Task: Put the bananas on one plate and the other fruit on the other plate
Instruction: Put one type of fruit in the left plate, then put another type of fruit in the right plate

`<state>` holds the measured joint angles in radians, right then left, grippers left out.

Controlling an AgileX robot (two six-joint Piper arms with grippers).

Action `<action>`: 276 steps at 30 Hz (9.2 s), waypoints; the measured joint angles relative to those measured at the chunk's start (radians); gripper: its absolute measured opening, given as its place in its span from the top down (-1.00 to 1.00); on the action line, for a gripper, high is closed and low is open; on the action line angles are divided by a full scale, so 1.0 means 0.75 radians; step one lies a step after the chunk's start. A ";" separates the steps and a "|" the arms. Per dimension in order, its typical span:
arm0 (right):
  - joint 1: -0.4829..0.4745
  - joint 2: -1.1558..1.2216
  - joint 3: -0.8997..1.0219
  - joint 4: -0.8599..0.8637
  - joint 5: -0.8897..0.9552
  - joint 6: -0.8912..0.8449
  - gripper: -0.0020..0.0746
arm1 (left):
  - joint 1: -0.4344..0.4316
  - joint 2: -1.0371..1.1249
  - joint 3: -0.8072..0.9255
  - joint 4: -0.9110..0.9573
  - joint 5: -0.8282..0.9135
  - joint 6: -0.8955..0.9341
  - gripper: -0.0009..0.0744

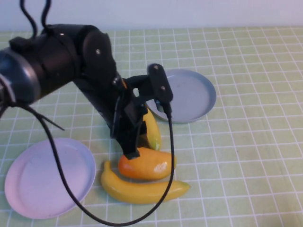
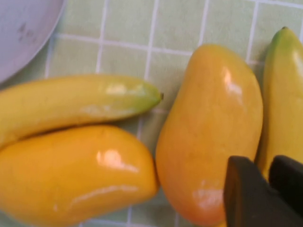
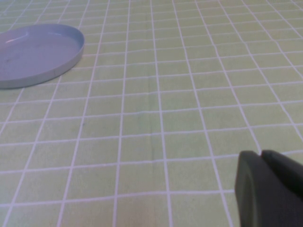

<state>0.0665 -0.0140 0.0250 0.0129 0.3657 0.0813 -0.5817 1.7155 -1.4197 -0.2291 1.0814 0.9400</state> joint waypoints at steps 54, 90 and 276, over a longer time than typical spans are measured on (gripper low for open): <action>0.000 0.000 0.000 0.000 0.000 0.000 0.99 | 0.034 -0.079 -0.010 0.330 0.121 -0.778 -0.50; 0.000 0.000 0.000 0.000 0.000 0.000 0.99 | 0.409 -0.183 0.500 0.452 -0.197 -1.173 -0.51; 0.000 0.000 0.000 0.000 0.000 0.000 0.99 | 0.287 -1.573 0.980 0.067 -0.432 -1.052 0.98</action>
<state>0.0665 -0.0140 0.0250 0.0129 0.3657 0.0813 -0.3665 0.5354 -0.6847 -0.1786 0.7571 0.1510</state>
